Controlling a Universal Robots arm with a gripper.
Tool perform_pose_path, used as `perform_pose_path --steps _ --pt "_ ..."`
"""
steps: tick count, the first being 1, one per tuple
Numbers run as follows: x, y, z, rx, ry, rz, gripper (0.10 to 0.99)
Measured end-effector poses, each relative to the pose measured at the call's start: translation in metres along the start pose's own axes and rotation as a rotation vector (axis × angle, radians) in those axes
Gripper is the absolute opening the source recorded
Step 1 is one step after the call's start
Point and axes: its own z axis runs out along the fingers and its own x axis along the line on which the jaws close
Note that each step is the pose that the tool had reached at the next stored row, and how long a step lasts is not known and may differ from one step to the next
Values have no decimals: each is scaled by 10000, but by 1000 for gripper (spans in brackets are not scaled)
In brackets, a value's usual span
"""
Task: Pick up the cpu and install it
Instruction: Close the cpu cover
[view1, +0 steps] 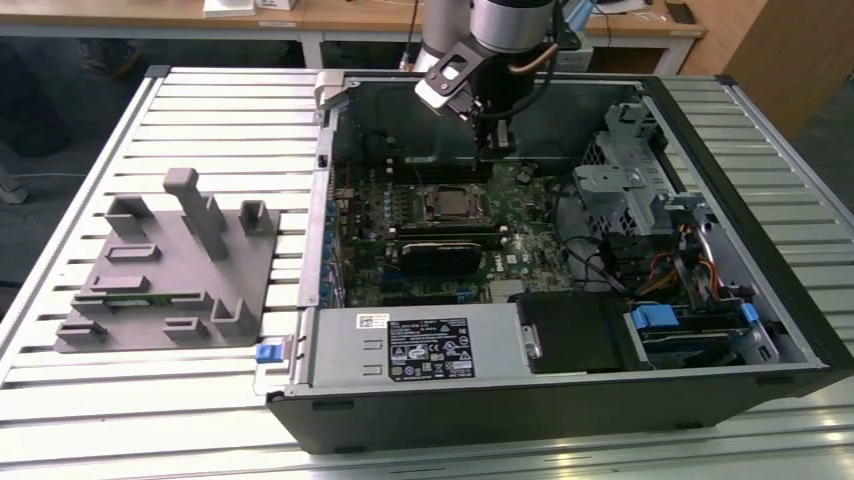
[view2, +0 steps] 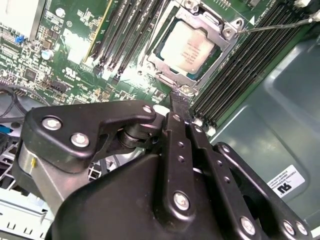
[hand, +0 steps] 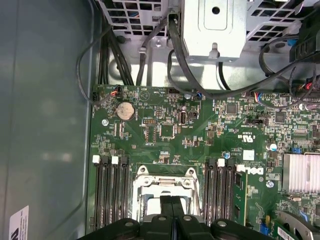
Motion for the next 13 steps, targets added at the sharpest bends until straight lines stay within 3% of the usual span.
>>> perform_pose_path --steps 13 --pt "1 -81 -2 -1 1 -1 106"
